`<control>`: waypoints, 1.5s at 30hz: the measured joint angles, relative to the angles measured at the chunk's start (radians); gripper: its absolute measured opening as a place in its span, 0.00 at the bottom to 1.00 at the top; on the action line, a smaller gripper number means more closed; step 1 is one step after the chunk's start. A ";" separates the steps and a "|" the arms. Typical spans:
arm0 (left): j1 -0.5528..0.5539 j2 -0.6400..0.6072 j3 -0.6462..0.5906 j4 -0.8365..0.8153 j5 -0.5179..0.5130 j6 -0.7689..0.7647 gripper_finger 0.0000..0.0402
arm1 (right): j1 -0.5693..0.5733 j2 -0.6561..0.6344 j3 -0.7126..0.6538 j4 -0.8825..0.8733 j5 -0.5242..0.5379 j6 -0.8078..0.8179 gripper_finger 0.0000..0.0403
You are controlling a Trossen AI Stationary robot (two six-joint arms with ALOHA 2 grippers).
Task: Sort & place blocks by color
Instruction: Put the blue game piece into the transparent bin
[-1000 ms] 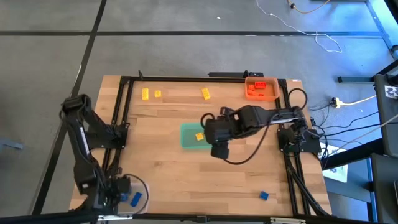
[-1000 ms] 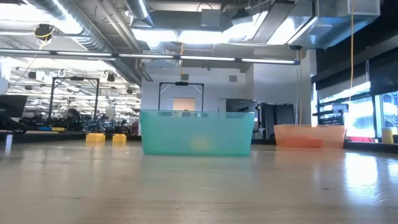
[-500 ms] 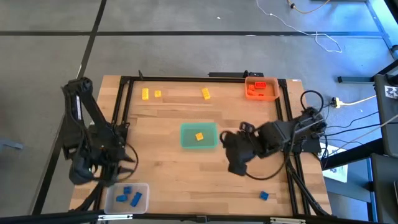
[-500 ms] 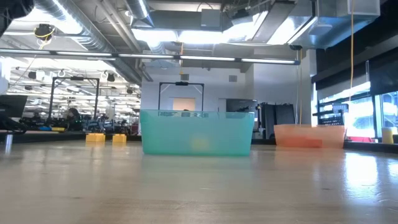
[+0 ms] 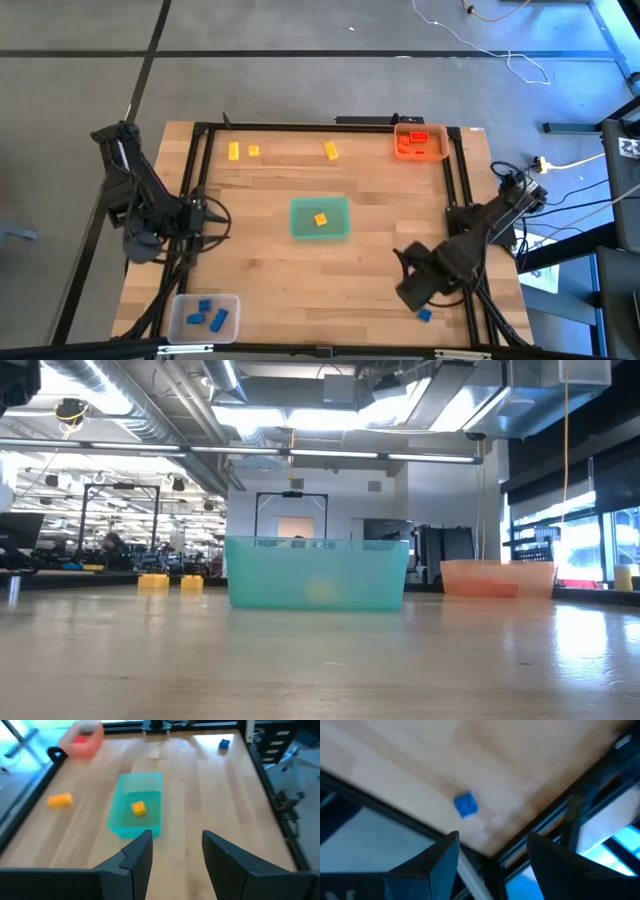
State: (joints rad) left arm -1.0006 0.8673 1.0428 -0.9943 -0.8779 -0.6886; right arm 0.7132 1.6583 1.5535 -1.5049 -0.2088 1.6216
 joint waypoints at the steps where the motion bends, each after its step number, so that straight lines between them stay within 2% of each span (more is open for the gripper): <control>1: 0.014 0.000 0.000 0.000 0.004 0.020 0.40 | 0.011 0.000 -0.030 0.041 -0.031 0.012 0.57; 5: 0.063 0.000 0.000 0.001 0.013 0.066 0.40 | 0.042 0.001 -0.152 0.217 -0.129 0.025 0.57; 14: 0.161 0.001 0.000 0.031 0.167 0.096 0.40 | 0.071 0.001 -0.401 0.492 -0.177 0.027 0.57; 18: 0.192 0.001 0.000 0.054 0.205 0.097 0.40 | 0.084 0.001 -0.498 0.641 -0.187 0.023 0.57; 22: 0.222 0.001 0.000 0.066 0.232 0.098 0.40 | 0.095 0.001 -0.567 0.714 -0.188 0.023 0.57; 30: 0.270 0.001 0.000 0.065 0.283 0.098 0.40 | 0.117 0.002 -0.645 0.907 -0.187 0.021 0.57; 45: 0.309 0.001 0.000 0.065 0.297 0.099 0.40 | 0.138 0.002 -0.679 0.927 -0.186 0.020 0.57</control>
State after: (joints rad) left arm -0.6918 0.8684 1.0428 -0.9295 -0.5808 -0.5893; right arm 0.8509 1.6608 0.8749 -0.5781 -0.3946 1.6413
